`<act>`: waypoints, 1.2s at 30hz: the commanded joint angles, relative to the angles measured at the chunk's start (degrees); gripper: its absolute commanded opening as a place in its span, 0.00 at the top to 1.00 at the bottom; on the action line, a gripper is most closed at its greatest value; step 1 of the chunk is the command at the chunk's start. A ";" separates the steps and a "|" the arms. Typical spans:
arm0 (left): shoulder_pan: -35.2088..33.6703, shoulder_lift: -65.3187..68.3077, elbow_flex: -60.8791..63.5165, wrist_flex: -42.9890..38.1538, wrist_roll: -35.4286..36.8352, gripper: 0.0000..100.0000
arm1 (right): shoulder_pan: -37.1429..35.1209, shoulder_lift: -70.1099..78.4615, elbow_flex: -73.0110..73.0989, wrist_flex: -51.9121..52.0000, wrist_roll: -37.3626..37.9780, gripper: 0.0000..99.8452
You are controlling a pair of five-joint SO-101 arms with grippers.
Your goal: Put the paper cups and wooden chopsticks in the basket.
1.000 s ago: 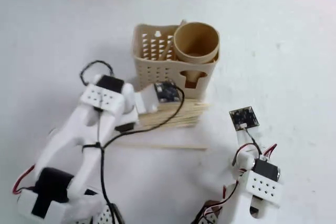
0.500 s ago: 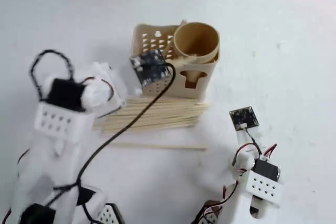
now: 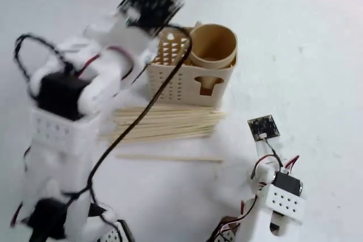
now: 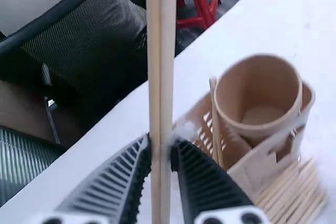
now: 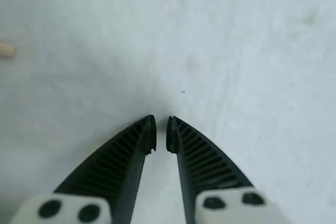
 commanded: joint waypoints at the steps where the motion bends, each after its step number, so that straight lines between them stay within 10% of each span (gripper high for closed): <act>1: 1.80 8.31 -9.23 -8.62 6.59 0.98 | 0.04 -0.57 -0.18 -0.75 0.53 0.95; 21: 1.36 0.66 40.44 -52.75 20.92 0.98 | 0.04 -0.57 -0.18 -0.75 0.62 0.95; 36: -2.24 -12.53 45.19 -48.18 20.57 0.90 | 0.04 -0.57 -0.18 -0.75 0.62 0.95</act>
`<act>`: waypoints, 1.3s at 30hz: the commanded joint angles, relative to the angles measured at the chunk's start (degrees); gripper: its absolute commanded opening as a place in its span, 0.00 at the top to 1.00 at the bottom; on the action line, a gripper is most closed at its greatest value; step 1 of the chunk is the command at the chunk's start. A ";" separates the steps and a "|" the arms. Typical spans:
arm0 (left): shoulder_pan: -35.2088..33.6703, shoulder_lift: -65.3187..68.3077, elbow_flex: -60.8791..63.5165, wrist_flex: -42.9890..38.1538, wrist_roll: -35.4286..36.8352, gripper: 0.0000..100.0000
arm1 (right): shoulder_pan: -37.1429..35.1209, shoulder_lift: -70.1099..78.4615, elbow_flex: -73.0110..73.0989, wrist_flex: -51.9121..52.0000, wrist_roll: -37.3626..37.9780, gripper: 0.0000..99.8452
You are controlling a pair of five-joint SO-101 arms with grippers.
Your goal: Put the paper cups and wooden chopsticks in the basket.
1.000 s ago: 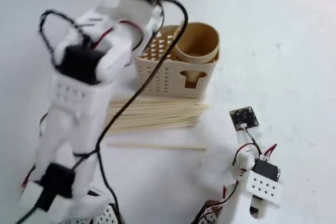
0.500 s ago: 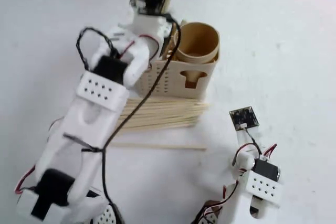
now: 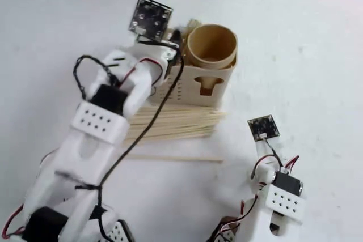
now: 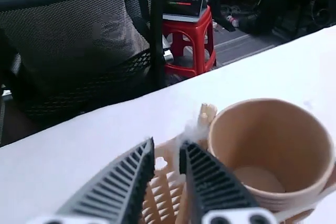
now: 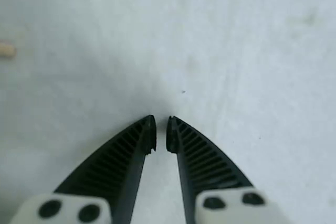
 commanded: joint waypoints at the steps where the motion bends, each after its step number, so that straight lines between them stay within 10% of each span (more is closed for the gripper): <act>1: -3.47 -6.81 -1.14 2.64 0.35 0.90 | 0.04 -0.57 -0.18 -0.75 0.62 0.95; 14: -32.04 -3.56 1.41 20.48 2.11 0.90 | -5.14 -0.66 0.35 -3.74 0.53 0.95; 28: -38.29 31.34 -4.04 13.63 2.73 0.90 | -22.64 0.04 -17.05 8.04 0.09 0.95; 39: -40.84 37.85 -8.44 13.36 4.13 0.90 | -58.33 13.49 -37.45 22.64 -2.11 0.86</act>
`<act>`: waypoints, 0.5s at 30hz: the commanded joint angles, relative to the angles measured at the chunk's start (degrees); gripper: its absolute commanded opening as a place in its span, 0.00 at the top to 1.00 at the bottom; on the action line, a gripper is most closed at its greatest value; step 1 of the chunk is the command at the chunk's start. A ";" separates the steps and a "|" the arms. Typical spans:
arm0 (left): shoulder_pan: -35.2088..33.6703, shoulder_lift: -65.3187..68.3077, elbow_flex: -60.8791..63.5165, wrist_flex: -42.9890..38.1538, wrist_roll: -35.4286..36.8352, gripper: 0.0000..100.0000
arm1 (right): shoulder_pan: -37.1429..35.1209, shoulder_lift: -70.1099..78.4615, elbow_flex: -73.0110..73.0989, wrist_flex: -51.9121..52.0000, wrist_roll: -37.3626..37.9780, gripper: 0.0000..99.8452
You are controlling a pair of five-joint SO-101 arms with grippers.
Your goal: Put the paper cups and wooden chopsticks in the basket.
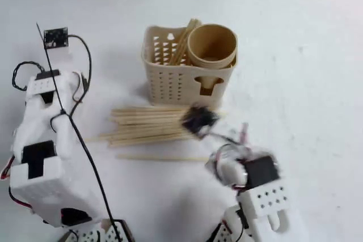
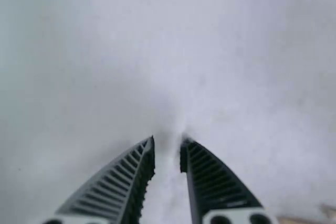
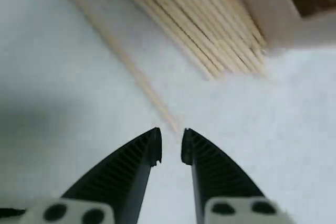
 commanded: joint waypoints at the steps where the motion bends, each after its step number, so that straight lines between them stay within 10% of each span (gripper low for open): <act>1: -3.47 -0.22 -2.73 -1.23 3.87 0.90 | -12.53 9.98 -7.56 0.13 -0.70 0.85; 15: -4.44 -0.04 -2.46 -1.23 5.63 0.90 | -16.22 42.24 -12.48 -19.74 10.99 0.84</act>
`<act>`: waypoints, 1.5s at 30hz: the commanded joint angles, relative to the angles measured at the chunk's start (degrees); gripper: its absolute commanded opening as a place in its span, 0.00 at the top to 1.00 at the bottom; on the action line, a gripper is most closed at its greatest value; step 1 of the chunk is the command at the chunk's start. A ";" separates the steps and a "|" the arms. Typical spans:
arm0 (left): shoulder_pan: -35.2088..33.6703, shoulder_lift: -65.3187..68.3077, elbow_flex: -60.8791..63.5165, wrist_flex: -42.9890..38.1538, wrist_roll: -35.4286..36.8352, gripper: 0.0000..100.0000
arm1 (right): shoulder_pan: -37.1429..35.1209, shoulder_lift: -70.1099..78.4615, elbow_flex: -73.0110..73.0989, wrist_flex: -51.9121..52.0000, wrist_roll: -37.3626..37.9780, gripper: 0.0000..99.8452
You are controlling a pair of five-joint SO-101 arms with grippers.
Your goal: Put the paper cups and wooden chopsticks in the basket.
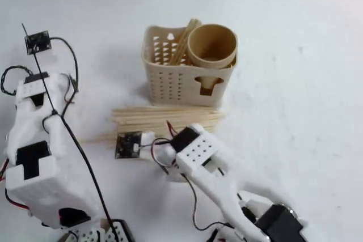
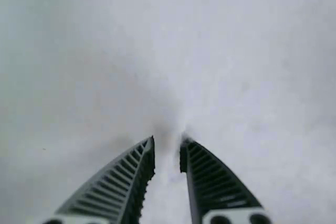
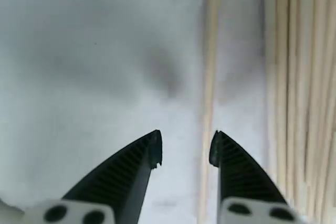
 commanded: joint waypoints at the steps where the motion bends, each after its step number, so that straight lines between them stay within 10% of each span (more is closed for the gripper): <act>1: -0.31 -0.40 -2.37 -1.23 0.53 0.90 | 1.63 1.10 -2.81 -4.79 1.14 0.84; 27: -0.22 -0.40 -2.20 -1.23 0.53 0.90 | 4.18 11.65 -3.25 -8.40 -0.26 0.98; 45: 0.22 -0.31 -2.11 -1.23 0.53 0.90 | 10.07 -39.25 -18.02 8.75 -21.19 0.99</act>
